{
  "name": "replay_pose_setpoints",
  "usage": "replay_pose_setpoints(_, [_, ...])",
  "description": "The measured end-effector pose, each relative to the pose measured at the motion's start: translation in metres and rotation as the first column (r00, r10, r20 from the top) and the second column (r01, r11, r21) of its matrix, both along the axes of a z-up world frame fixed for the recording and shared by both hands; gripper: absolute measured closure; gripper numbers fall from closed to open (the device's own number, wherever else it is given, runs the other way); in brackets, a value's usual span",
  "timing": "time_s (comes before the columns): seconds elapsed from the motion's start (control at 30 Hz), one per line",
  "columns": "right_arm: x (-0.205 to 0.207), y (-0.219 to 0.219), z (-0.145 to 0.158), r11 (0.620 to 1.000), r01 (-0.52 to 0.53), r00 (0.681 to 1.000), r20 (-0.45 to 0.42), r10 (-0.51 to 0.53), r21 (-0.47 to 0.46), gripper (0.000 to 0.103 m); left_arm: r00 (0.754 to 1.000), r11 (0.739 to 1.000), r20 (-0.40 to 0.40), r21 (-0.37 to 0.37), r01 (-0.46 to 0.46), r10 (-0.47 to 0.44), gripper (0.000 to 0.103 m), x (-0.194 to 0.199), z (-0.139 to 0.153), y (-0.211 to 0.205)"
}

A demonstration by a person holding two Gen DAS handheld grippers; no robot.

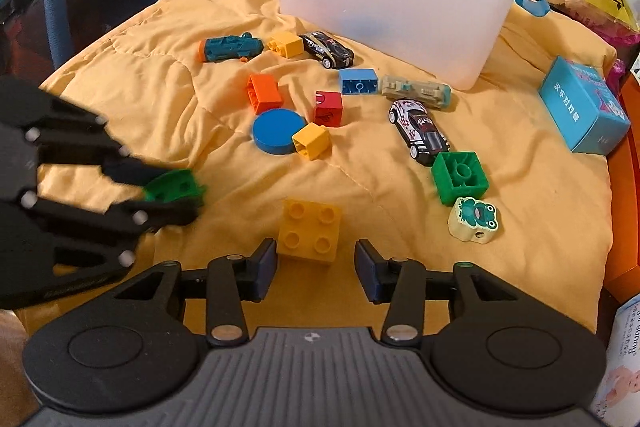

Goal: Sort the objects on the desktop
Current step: 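Carry both bricks over the white bin and open both tools to drop them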

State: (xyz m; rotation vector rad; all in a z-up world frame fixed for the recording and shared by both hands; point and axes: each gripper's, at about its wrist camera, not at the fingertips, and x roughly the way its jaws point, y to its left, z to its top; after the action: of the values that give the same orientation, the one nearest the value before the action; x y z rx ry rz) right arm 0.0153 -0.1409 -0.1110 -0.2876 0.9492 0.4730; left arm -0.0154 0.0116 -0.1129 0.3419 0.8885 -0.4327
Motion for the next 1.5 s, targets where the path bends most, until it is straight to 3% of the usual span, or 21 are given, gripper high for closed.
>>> replay_pose_setpoints(0.2, [0.004,0.004,-0.002,1.0,-0.001,1.0,-0.019,0.002,0.002,0.058,1.0,0.999,-0.019,-0.026,-0.025,0.025,0.078,-0.001,0.002,-0.002])
replay_pose_setpoints(0.27, [0.004,0.006,-0.004,1.0,-0.011,0.999,-0.034,0.012,0.007,0.068,0.999,0.999,-0.03,-0.032,-0.016,0.015,0.079,0.0,0.002,-0.002])
replay_pose_setpoints(0.37, [0.003,0.007,-0.001,1.0,-0.022,0.999,-0.024,0.023,0.001,0.068,1.0,0.998,-0.007,-0.062,-0.025,0.025,0.079,0.002,0.013,0.002])
replay_pose_setpoints(0.53, [0.003,0.006,0.031,0.998,-0.043,0.994,0.096,0.046,-0.036,0.068,0.987,0.987,0.141,-0.153,-0.053,0.075,0.079,0.022,0.076,0.014])
replay_pose_setpoints(0.73, [0.031,-0.001,0.102,0.999,-0.011,0.963,0.269,0.001,0.038,0.068,0.948,0.978,0.304,-0.207,-0.032,0.096,0.079,0.059,0.154,0.023])
replay_pose_setpoints(0.8, [0.044,-0.003,0.124,0.999,-0.002,0.942,0.336,-0.012,0.038,0.068,0.934,0.975,0.341,-0.221,-0.027,0.103,0.079,0.076,0.173,0.026])
replay_pose_setpoints(1.0, [0.098,-0.007,0.165,0.997,0.037,0.907,0.416,-0.061,0.064,0.068,0.897,0.978,0.429,-0.208,-0.016,0.106,0.079,0.13,0.211,0.022])
replay_pose_setpoints(1.13, [0.143,-0.007,0.166,0.988,0.108,0.919,0.367,-0.143,0.114,0.068,0.907,0.978,0.403,-0.203,-0.043,0.124,0.079,0.175,0.211,0.017])
replay_pose_setpoints(1.3, [0.19,-0.008,0.138,0.974,0.195,0.945,0.244,-0.219,0.116,0.068,0.944,0.971,0.285,-0.215,-0.109,0.169,0.079,0.225,0.168,0.015])
replay_pose_setpoints(1.4, [0.197,-0.006,0.12,0.969,0.224,0.953,0.184,-0.241,0.108,0.067,0.952,0.974,0.247,-0.177,-0.141,0.183,0.079,0.237,0.14,0.014])
replay_pose_setpoints(1.5, [0.192,-0.003,0.116,0.968,0.224,0.952,0.187,-0.241,0.11,0.063,0.967,0.962,0.187,-0.24,-0.128,0.175,0.068,0.238,0.134,0.021])
